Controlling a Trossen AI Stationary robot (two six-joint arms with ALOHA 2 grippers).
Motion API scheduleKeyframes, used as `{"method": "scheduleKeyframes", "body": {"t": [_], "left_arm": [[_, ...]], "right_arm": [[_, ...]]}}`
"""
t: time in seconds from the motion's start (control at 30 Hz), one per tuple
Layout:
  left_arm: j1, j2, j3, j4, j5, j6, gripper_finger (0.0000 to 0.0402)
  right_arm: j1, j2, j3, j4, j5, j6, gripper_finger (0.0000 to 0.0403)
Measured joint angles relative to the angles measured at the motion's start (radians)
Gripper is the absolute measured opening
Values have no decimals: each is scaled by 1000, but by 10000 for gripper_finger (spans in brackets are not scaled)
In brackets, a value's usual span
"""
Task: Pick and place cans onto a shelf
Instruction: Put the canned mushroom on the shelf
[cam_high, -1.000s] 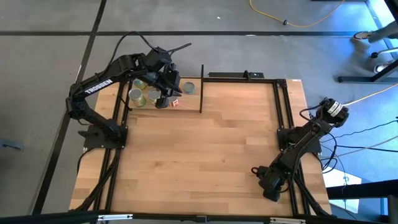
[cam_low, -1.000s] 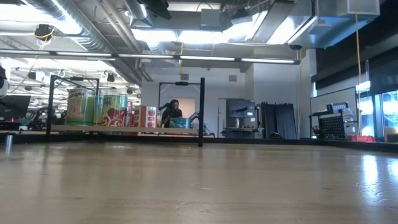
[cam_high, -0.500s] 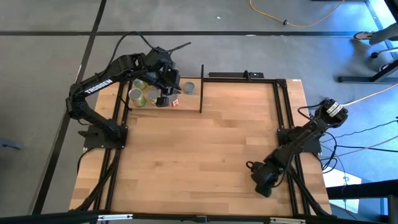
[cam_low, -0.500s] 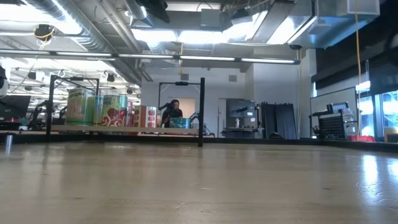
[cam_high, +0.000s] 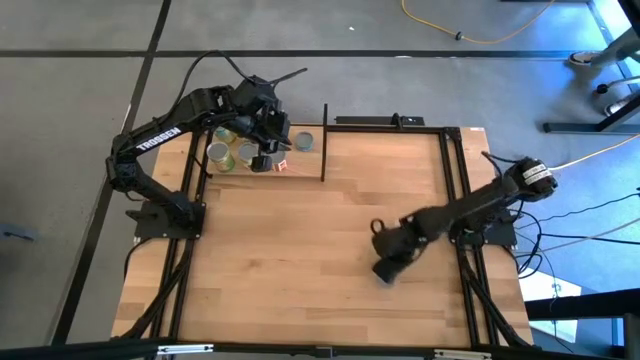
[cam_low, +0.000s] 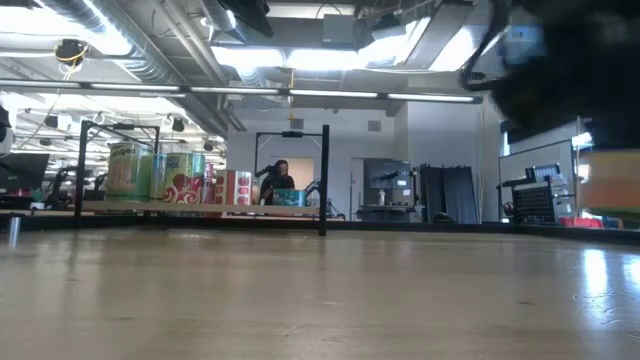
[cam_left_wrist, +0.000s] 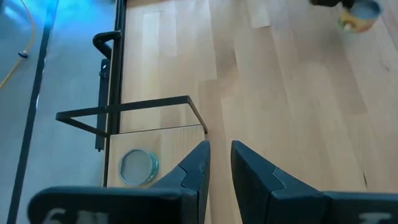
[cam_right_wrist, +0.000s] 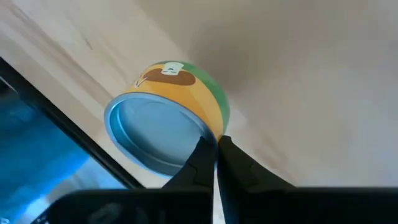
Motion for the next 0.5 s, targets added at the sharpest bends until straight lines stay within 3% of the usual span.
{"method": "scheduleKeyframes", "body": {"t": [0.2,0.5], "left_arm": [[0,0,0,-29,-1,0,59],[0,0,0,-30,-1,-1,59]], "right_arm": [[-179,58,85,2,55,-171,4],[-345,352,378,1,86,-494,4]]}}
